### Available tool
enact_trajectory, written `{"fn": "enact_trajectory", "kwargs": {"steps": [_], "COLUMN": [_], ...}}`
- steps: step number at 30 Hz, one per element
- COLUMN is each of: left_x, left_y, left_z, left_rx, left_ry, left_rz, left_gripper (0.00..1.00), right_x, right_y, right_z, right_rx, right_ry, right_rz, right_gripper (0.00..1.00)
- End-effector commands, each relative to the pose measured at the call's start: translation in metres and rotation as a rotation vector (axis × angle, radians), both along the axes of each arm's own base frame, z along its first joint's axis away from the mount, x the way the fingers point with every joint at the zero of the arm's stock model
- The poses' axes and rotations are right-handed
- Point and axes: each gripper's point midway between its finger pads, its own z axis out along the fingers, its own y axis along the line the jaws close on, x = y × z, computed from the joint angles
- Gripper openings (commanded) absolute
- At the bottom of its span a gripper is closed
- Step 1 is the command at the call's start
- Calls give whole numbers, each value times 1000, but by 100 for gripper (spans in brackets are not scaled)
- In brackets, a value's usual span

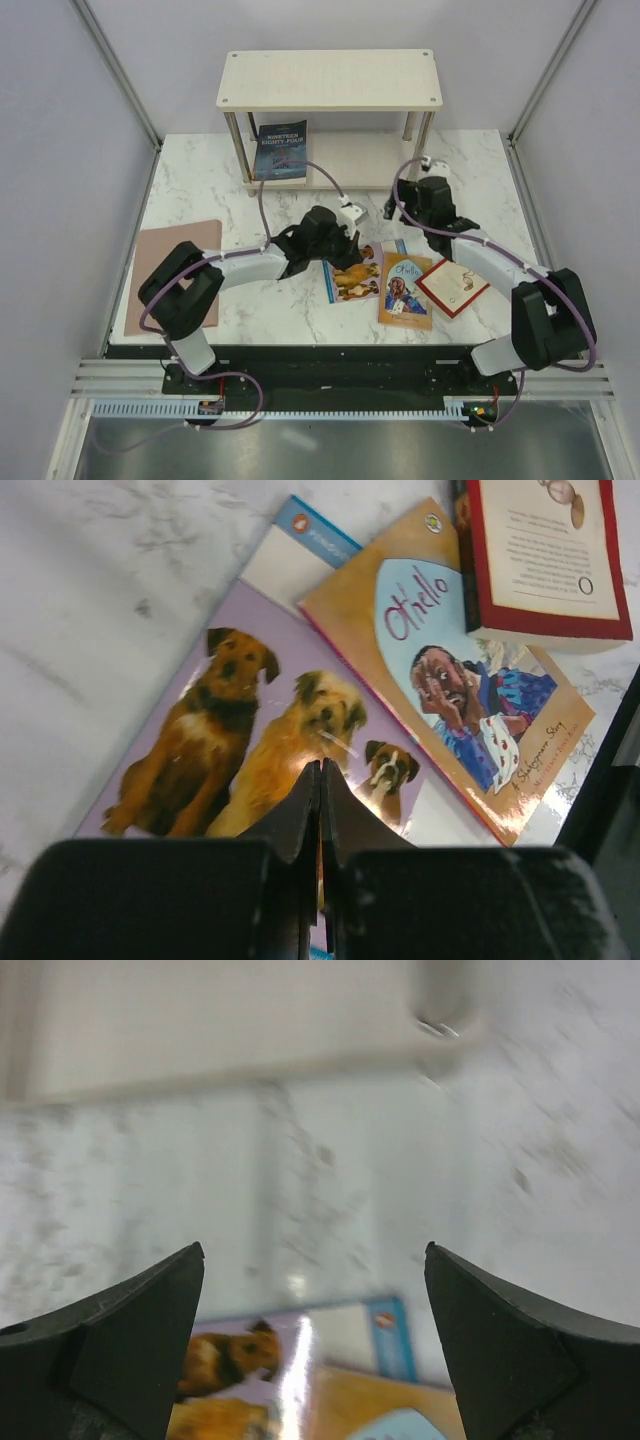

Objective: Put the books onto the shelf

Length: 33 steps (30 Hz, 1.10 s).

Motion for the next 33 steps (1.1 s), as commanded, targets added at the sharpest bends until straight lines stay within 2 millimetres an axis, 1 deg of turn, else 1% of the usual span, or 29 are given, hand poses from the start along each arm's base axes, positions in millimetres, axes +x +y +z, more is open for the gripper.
{"fn": "enact_trajectory", "kwargs": {"steps": [1,2,3,4,5,6,7,8,9,10,11,12,13,14,15,16,19,21,23,26,28,29,32,33], "left_x": [-16,-14,-17,-21,-20,-22,-23,-25,-27,-26,-26,-29,-27,-27,-28,-29,-29,-29,-28,-27,-26,-25,-24,-23], "left_y": [-50,-61,-67,-76,-86,-90,-101,-105,-110,-119,-123,-128,-134,-138,-144,-146,-150,-150,-149,-146,-145,-144,-141,-139], "left_z": [12,22,22,20,29,31,35,37,38,39,40,39,38,36,39,31,30,25,24,20,17,16,6,2], "left_rx": [24,8,5,6,-12,-14,-25,-33,-36,-45,-50,-50,-54,-52,-58,-48,-42,-32,-21,-9,2,6,29,38], "left_ry": [-71,-89,-91,-89,-102,-102,-108,-104,-103,-98,-98,-93,-89,-88,-92,-77,-76,-75,-80,-83,-81,-81,-72,-68], "left_rz": [-153,-166,-182,-204,-215,-227,-241,-255,-268,-283,-291,-304,-313,-319,-331,-342,-351,-351,-343,-337,-330,-327,-314,-309], "left_gripper": [2,2,2,2,2,2,2,2,2,2,2,2,2,2,2,2,2,2,2,2,2,2,2,2], "right_x": [-38,-44,-58,-64,-71,-86,-93,-106,-113,-120,-132,-138,-144,-154,-160,-168,-184,-188,-188,-181,-170,-169,-157,-153], "right_y": [-92,-104,-130,-142,-153,-172,-176,-194,-205,-212,-218,-226,-233,-235,-235,-238,-229,-222,-210,-194,-179,-175,-155,-141], "right_z": [-39,-44,-61,-58,-62,-74,-72,-79,-76,-76,-79,-81,-83,-87,-93,-98,-115,-120,-128,-139,-142,-146,-148,-147], "right_rx": [47,66,67,104,110,113,131,125,103,93,60,29,32,28,40,69,149,186,231,290,350,350,347,336], "right_ry": [158,176,231,229,243,290,288,327,324,337,382,401,425,478,515,547,627,648,666,682,673,677,650,645], "right_rz": [-268,-307,-392,-450,-496,-571,-596,-660,-709,-759,-793,-831,-874,-895,-909,-948,-947,-933,-884,-790,-700,-679,-588,-533], "right_gripper": [98,98,98,98,98,98,98,98,98,98,98,98,98,98,98,98,94,93,92,90,89,89,88,88]}}
